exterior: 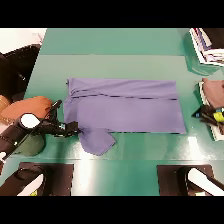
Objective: Fold the shirts.
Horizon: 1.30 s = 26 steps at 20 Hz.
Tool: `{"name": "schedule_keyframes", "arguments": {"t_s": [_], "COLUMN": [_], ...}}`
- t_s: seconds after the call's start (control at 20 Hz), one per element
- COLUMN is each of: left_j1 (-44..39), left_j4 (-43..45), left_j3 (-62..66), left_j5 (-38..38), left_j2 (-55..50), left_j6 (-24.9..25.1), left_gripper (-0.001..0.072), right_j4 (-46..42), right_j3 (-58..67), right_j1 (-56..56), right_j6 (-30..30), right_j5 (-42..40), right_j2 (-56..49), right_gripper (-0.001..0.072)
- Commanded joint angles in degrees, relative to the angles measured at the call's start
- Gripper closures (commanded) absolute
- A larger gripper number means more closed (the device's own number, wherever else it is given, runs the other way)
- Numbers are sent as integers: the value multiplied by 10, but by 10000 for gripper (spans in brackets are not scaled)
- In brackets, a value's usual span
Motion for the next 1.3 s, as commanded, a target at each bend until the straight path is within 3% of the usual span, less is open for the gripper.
{"name": "schedule_keyframes", "arguments": {"t_s": [0.0, 0.1, 0.2, 0.35, 0.4, 0.45, 0.55, 0.85, 1.0, 1.1, 1.25], "left_j1": [-1, -1, -1, -1, -1, -1, -1, -1, -1, -1, 1], "left_j4": [-1, 0, 1, 2, 4, 13, 63, 104, 104, 112, 164], "left_j3": [23, 23, 23, 23, 23, 24, 37, 58, 79, 113, 161], "left_j5": [-1, 0, -2, -3, -11, -28, -83, -230, -305, -292, -197], "left_j2": [1, 0, 0, 0, 1, 1, 1, 112, 171, 167, 125], "left_j6": [4, 4, 4, 4, 5, 5, 2, -54, -93, -90, -67], "left_gripper": [681, 681, 681, 681, 681, 681, 682, 683, 682, 682, 682], "right_j4": [22, 83, 137, 140, 138, 136, 121, 2, -13, -11, -10], "right_j3": [-101, -140, -162, -162, -161, -161, -161, -161, -146, -107, -33], "right_j1": [-95, -111, -104, -54, -39, -27, -14, -9, -9, -6, 36], "right_j6": [-2, -26, -42, -42, -42, -42, -42, -42, -19, -5, -5], "right_j5": [7, -7, -33, -72, -84, -95, -100, 39, 94, 92, 60], "right_j2": [0, -23, -45, -59, -58, -54, -28, 136, 226, 248, 211], "right_gripper": [164, 245, 248, 278, 375, 517, 696, 694, 695, 696, 696]}}
